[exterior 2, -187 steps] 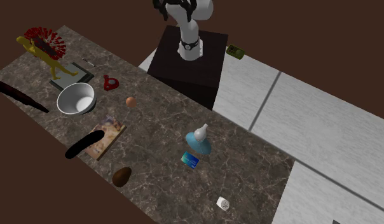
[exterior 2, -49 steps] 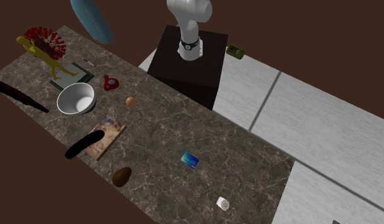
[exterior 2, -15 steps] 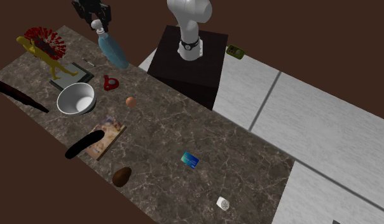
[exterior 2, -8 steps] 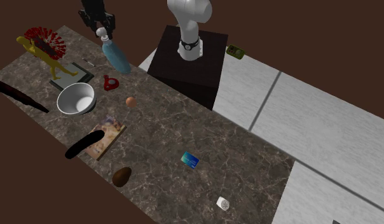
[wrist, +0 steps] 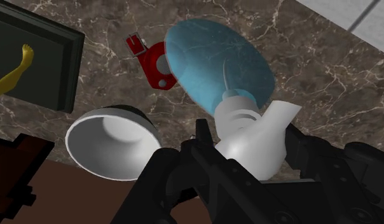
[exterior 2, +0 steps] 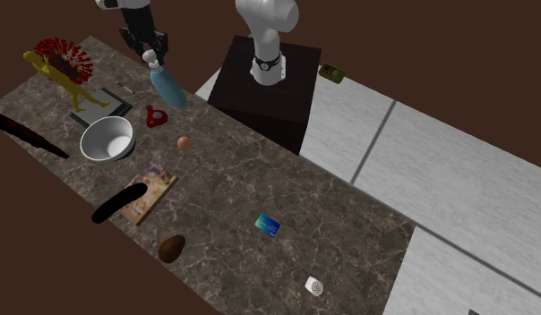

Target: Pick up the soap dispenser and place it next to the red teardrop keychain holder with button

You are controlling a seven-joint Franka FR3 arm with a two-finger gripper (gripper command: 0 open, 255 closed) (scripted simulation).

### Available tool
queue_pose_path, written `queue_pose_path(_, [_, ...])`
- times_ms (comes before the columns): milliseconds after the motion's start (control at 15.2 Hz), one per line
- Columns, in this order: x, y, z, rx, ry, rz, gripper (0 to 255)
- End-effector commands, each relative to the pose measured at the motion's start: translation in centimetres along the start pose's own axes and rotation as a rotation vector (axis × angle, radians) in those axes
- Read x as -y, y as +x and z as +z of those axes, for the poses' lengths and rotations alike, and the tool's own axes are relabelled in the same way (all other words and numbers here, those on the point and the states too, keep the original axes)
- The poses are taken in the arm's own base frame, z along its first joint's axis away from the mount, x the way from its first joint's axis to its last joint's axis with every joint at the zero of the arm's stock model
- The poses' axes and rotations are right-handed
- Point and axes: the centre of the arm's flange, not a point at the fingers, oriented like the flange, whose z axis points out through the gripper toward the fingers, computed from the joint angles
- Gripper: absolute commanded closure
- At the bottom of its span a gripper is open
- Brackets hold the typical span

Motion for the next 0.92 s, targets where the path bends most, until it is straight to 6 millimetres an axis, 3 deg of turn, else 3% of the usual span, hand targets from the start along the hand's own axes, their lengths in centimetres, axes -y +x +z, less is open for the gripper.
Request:
queue_pose_path(0, [0.1, -0.3, 1.0, -0.001, -0.001, 0.0, 255])
queue_pose_path(330, [0.2, -1.1, 3.8, -0.001, -0.001, 0.0, 255])
queue_pose_path(858, [0.2, -1.1, 3.8, -0.001, -0.001, 0.0, 255])
